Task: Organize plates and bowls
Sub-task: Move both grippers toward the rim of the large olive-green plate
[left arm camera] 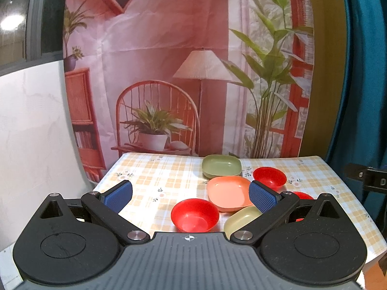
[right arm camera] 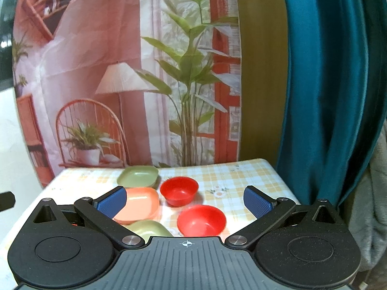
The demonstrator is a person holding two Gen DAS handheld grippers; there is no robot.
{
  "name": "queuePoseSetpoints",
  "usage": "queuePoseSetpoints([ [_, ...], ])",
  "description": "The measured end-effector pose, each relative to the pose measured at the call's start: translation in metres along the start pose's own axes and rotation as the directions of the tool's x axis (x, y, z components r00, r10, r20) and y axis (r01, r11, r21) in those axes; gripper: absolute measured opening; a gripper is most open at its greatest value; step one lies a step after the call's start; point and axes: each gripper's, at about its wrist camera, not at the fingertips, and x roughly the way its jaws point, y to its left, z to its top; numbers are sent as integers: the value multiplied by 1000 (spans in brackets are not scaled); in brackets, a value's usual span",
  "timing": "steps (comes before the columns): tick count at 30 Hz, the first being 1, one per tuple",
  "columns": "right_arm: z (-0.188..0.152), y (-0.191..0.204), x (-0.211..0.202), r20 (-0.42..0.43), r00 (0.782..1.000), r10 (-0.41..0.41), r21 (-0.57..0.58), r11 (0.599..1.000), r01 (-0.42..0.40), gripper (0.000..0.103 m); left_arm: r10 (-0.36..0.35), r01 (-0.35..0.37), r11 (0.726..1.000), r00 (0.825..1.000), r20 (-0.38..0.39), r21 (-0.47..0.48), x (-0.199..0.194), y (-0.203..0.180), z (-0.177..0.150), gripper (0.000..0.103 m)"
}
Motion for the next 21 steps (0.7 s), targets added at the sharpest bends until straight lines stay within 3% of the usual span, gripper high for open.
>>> queuePoseSetpoints([
  [9,7,5,25,70,995,73,-85,994,-67,103,22,-22,1000,1000,-8,-14,21,11,3,103],
  [15,6,9,59,25,991,130,-93,987,-127,103,32,-35,997,998,-55,-68,53,25,-1,103],
  [21,-1,21,92,-3,995,101,-135,986,-101,103,54,-63,994,993,-101,-88,82,37,-5,103],
])
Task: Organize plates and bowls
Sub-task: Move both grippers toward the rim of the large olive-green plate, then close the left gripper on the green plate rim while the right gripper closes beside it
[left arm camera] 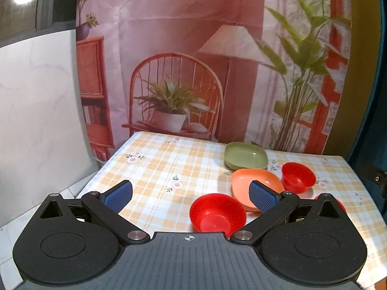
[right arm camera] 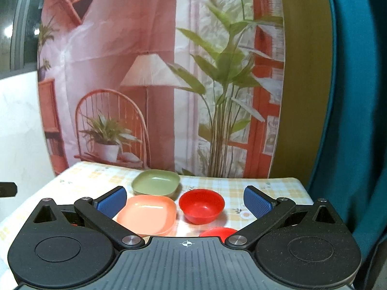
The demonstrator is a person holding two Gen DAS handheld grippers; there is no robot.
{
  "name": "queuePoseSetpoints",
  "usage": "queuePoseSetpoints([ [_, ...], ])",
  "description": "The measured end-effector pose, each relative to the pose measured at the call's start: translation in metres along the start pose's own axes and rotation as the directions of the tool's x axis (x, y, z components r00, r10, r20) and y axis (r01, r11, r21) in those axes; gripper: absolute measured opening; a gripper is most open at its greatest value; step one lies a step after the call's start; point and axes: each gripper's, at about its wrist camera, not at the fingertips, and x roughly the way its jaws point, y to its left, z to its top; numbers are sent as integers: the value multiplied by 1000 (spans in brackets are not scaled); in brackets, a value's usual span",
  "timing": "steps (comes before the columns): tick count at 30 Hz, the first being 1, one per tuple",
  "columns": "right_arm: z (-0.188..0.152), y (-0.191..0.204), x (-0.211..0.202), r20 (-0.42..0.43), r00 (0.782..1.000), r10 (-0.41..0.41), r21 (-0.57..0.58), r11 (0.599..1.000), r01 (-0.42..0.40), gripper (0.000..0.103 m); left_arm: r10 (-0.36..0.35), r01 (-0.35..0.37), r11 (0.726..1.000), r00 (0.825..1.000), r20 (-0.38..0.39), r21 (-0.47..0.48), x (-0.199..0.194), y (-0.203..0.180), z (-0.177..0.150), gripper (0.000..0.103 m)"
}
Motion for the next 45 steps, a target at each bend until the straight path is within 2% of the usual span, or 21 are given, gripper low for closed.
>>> queuePoseSetpoints([
  [9,-17,-7,36,-67,996,60,58,997,-56,103,-5,6,1000,999,-43,18,28,-6,-8,103],
  [16,-37,-10,60,-138,985,107,91,991,-95,103,-41,45,999,993,-114,30,50,-21,-24,103],
  [21,-44,-5,70,-163,978,129,61,991,-120,102,-80,82,997,987,-141,9,63,-25,-33,102],
  [24,-47,-4,77,-183,971,152,63,988,-143,98,-107,108,994,982,-154,0,69,-28,-36,101],
  [29,-54,-6,89,-216,960,176,78,984,-163,84,-129,131,991,971,-199,-4,81,-37,-45,100],
  [32,-57,-6,94,-231,956,182,72,983,-170,82,-138,139,990,959,-246,-15,91,-39,-50,90],
  [37,-63,-5,101,-254,947,198,61,980,-189,75,-167,160,986,941,-295,-47,104,-40,-58,82],
  [41,-71,-4,106,-277,938,206,66,978,-195,68,-199,198,980,923,-329,-37,112,-46,-64,57],
  [45,-79,-3,112,-305,932,198,56,980,-190,61,-232,228,972,906,-354,-56,119,-49,-69,52],
])
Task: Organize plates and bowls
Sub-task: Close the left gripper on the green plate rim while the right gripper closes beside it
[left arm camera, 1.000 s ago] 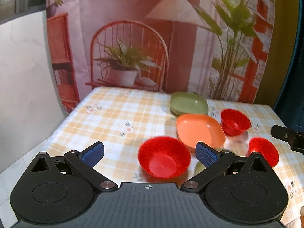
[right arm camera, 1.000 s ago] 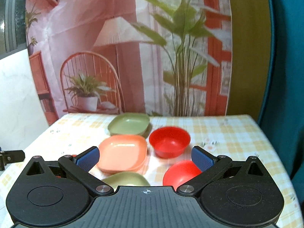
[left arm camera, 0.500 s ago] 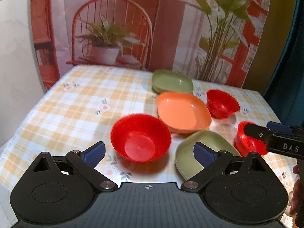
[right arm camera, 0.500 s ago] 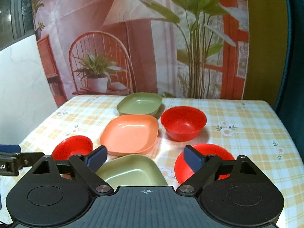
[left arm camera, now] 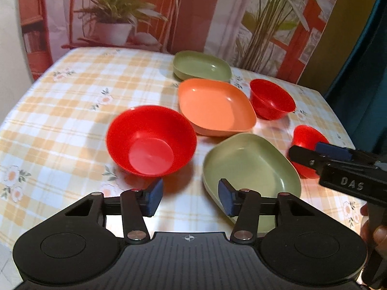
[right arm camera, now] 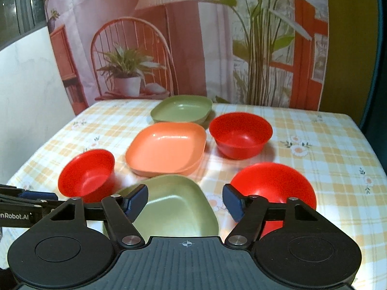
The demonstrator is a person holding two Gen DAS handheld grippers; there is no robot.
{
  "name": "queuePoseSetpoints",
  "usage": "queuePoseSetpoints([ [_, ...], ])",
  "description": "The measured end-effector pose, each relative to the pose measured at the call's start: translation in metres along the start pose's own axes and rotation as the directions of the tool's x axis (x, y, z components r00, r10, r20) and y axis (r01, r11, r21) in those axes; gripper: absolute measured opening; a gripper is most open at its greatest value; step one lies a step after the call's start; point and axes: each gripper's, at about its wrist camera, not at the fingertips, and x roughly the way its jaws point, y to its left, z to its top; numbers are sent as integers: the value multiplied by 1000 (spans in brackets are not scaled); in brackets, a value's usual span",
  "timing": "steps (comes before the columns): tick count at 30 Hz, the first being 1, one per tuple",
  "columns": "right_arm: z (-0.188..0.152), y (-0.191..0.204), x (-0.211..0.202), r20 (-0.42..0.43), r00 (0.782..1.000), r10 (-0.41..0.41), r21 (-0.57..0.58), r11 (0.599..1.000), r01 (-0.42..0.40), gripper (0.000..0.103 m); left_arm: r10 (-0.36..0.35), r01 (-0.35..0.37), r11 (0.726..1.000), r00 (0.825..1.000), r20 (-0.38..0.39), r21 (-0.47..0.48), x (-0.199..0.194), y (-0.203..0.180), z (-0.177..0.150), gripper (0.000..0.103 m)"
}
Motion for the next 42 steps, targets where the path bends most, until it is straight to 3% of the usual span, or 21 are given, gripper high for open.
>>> queuePoseSetpoints([
  [4,-6,-5,7,-31,1000,-1,11,1000,1,48,-34,34,999,999,-26,-10,9,-1,0,39],
  [19,-15,-20,23,-93,996,0,43,999,4,36,-99,98,995,990,-103,-15,36,-7,-3,36],
  [42,-6,-11,59,-125,992,-15,-73,997,6,33,-165,162,986,973,-160,-31,52,-6,-7,26],
])
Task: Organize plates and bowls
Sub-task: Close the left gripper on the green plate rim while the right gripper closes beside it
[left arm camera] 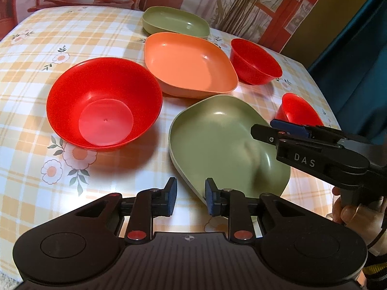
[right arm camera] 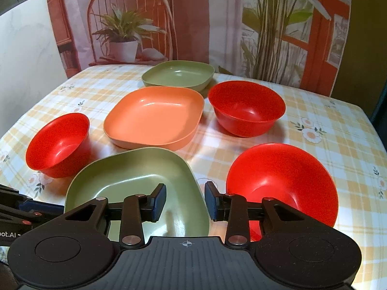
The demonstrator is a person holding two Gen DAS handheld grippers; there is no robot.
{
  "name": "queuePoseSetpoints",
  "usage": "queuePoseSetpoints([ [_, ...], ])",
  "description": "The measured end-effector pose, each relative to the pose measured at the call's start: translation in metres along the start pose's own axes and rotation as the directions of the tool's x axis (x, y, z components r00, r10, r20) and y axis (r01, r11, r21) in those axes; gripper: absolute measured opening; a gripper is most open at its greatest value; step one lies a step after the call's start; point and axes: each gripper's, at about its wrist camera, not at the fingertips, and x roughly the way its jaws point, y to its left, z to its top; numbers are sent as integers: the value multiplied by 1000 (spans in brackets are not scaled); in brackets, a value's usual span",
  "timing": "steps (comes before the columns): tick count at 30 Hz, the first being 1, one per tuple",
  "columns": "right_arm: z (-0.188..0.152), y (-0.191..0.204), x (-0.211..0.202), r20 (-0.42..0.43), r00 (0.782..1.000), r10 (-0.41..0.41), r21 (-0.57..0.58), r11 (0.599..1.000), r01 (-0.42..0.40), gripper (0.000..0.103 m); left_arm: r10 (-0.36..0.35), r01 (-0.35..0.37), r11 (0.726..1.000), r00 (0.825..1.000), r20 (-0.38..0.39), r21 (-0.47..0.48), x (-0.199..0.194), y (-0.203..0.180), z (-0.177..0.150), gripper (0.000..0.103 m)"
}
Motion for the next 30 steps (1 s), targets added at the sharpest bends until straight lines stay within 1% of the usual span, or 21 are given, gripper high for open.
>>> queuePoseSetpoints([
  [4,-1,-1,-2,-1,1000,5,12,1000,-5,31,-8,8,1000,1000,1,0,0,1,0,22],
  [11,-5,-4,-5,-8,999,33,46,998,-33,29,4,-4,1000,1000,-9,-23,1,5,0,22],
  [16,-6,-2,-8,-20,999,42,39,998,-41,28,3,-3,999,1000,2,-33,0,6,0,21],
  [21,-8,-4,-8,-26,998,50,63,997,-48,26,6,-6,999,1000,9,-39,-3,8,0,19],
  [26,-10,-6,-10,-30,998,60,74,996,-57,19,19,-18,999,1000,21,-44,-4,9,0,18],
  [30,-13,-9,-12,-32,997,67,94,994,-64,14,32,-31,998,999,23,-49,-4,12,0,13],
])
